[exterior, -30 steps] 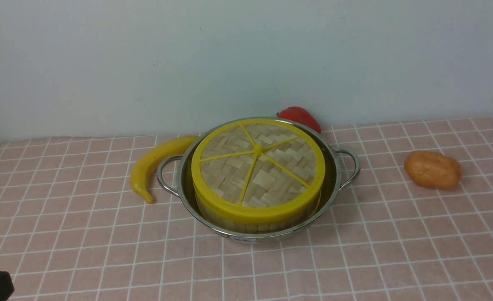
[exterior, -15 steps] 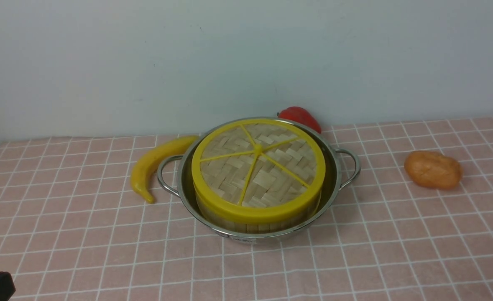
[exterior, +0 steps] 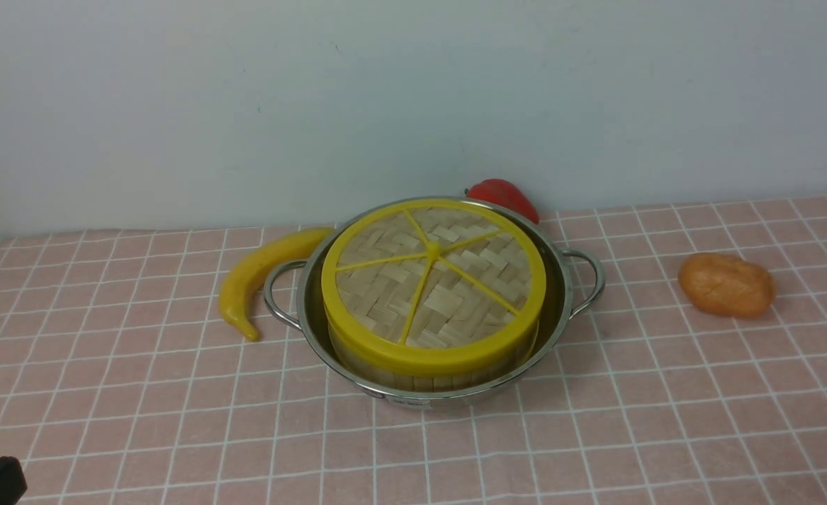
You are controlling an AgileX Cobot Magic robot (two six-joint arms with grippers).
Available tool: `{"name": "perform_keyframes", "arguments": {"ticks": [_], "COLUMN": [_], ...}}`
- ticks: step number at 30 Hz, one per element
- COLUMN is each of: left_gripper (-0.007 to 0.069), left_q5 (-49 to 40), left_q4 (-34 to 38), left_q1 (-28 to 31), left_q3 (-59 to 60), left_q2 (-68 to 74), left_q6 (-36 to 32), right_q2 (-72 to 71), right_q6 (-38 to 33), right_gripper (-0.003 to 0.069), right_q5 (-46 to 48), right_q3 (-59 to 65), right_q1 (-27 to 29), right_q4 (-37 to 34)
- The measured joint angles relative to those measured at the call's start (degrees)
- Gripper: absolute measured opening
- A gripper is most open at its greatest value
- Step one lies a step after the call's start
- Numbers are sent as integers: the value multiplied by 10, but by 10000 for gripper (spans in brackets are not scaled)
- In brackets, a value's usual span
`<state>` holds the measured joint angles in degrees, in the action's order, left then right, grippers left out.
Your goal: Place the steamer in the pot on the pink tablecloth, and put the lid on the steamer.
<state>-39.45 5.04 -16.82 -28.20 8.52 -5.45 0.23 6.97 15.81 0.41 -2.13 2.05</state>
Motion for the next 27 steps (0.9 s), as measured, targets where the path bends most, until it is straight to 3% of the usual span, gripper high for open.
{"name": "perform_keyframes", "arguments": {"ticks": [3,6,9,10,16,27], "left_gripper": [148,150,158,160,170,181], "left_q5": [2,17,70,127,271,273], "left_q4": [-38,-86,-104,-108,-90,-72], "left_q1": [4,46,91,121,174,176], "left_q3": [7,51,106,147,277,287], "left_q2": [-10,-41,-59,-69,-84,-85], "left_q6": [-22,-41,-42,-42,-42,-41], "right_q2": [0,0,0,0,-2,-3], "right_q6": [0,0,0,0,0,0], "right_gripper": [174,181,185,190,206,230], "right_q5": [0,1,1,1,2,2], "right_q3": [0,0,0,1,1,1], "right_q1": [0,0,0,0,0,0], "right_q4": [0,0,0,0,0,-2]}}
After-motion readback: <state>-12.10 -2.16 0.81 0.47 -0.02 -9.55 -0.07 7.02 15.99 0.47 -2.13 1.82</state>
